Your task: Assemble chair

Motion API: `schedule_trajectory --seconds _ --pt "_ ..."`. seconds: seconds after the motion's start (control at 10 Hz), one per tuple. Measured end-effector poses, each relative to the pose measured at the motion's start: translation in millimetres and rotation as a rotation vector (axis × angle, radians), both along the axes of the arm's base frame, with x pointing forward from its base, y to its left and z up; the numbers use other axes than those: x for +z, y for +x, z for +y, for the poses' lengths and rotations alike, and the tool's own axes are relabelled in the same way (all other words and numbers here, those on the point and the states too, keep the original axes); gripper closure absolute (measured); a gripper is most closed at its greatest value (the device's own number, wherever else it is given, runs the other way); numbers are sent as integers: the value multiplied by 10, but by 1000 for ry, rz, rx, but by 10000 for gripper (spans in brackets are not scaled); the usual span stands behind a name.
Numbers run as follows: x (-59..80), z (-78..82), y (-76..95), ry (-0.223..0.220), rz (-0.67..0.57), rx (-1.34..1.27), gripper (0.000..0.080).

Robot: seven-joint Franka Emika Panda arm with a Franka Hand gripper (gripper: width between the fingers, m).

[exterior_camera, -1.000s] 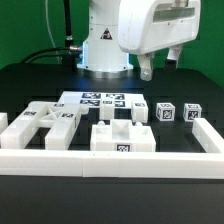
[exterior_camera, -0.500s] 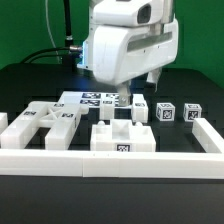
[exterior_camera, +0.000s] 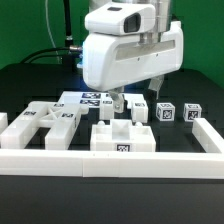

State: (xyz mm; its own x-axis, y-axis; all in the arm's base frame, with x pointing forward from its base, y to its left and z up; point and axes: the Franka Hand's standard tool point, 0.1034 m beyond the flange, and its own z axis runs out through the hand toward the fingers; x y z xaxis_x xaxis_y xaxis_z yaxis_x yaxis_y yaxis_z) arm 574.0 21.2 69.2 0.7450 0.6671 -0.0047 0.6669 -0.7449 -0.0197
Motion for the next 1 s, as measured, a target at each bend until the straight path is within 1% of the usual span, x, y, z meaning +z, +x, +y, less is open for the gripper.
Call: schedule_trajectory --seconds 0.1,0.2,0.3,0.4,0.5,0.7,0.9,1.0 --pt "-7 0 -4 0 1 -30 150" --pt "-67 14 -7 1 -15 -157 150" --pt "-213 -2 -14 3 -3 -247 150" --pt "-316 -40 70 12 1 -312 150" --pt "-337 -45 151 13 -12 -375 150" --pt "-340 1 139 29 -2 -533 150" --pt "-344 23 136 38 5 -622 150" --pt "-380 48 107 49 22 -737 150"
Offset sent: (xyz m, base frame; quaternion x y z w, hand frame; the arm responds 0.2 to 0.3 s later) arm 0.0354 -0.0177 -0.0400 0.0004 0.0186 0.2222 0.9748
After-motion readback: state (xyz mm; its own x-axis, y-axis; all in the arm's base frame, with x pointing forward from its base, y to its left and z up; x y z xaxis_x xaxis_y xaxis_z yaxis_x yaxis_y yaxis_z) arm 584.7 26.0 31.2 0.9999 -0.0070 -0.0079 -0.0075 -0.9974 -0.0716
